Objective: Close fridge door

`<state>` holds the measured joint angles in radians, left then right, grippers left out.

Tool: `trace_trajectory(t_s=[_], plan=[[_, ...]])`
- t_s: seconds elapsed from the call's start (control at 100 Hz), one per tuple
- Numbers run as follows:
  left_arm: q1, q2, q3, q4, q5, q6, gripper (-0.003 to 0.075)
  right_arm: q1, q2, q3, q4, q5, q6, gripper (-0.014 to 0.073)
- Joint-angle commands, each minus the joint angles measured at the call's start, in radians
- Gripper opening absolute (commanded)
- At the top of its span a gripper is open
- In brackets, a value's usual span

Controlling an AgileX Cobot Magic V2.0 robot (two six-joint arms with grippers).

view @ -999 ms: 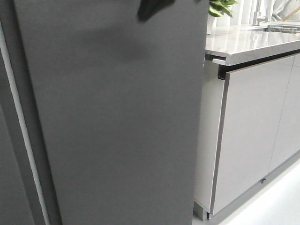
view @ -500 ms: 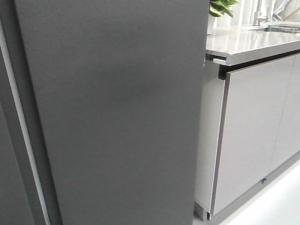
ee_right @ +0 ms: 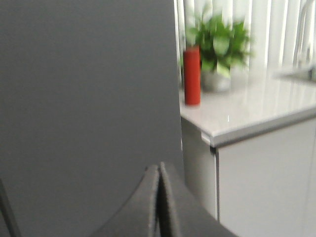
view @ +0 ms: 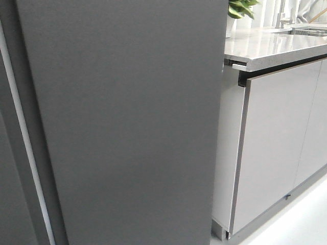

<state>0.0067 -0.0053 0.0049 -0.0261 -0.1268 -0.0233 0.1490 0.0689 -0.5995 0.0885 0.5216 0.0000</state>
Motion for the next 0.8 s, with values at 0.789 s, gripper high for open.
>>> trace_trajectory(t_s=[0.789], plan=[[-0.005, -0.01, 0.035, -0.004, -0.073, -0.002, -0.002, -0.008, -0.092, 0.495, -0.064, -0.351, 0.038, -0.0046]])
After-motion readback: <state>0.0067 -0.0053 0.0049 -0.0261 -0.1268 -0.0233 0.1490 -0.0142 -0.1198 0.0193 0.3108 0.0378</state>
